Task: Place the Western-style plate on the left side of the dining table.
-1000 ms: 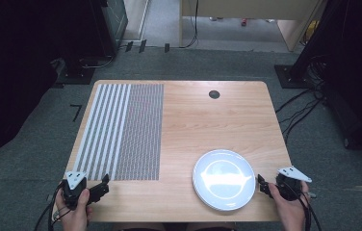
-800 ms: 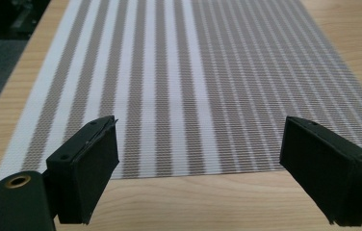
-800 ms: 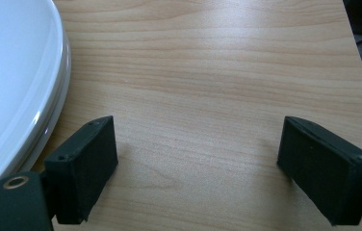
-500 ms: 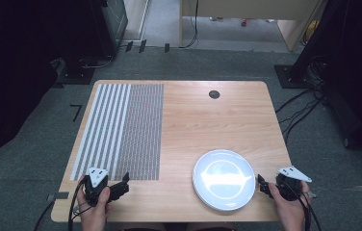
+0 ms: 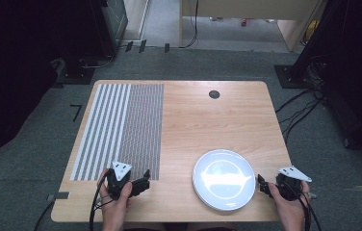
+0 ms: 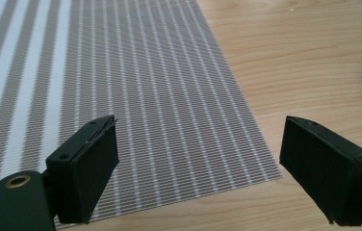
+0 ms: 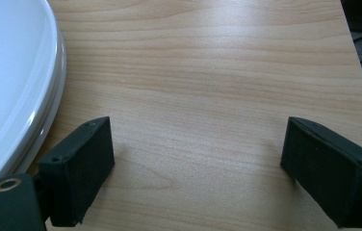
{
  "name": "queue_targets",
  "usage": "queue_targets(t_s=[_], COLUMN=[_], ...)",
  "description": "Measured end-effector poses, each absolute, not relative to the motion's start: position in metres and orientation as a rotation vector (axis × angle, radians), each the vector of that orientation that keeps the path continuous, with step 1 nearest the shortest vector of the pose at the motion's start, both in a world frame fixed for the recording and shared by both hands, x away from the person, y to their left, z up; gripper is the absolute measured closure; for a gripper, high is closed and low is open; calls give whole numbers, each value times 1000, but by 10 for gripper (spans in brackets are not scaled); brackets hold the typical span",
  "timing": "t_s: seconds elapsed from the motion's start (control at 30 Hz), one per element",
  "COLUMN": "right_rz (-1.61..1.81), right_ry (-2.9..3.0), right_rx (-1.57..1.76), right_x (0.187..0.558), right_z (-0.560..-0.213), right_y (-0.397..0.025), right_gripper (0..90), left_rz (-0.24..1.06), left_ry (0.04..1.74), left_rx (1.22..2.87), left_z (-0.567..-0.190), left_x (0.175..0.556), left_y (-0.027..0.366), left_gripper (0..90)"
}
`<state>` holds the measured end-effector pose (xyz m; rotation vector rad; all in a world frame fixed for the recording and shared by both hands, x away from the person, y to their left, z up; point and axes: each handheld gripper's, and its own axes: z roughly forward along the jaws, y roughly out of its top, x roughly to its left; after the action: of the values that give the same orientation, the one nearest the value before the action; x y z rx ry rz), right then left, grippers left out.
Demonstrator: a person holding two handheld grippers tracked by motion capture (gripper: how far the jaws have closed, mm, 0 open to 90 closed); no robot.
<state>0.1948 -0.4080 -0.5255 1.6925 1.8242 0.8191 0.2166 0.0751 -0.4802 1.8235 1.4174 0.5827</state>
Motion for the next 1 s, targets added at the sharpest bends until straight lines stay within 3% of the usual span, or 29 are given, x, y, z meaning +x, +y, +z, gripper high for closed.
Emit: queue_targets(t_s=[0.8,1.0], right_rz=[820,825], right_ry=[1820,1764], right_rx=[1695,1719], right_x=[194,191], right_z=[-525,-525], right_y=[-408,-411], right_gripper=[110,200], left_rz=[500,466], left_ry=[1305,1288], left_rx=[1898,1902], left_z=[-485,-484], left_x=[217,219], left_y=[-1,-12], left_gripper=[135,134])
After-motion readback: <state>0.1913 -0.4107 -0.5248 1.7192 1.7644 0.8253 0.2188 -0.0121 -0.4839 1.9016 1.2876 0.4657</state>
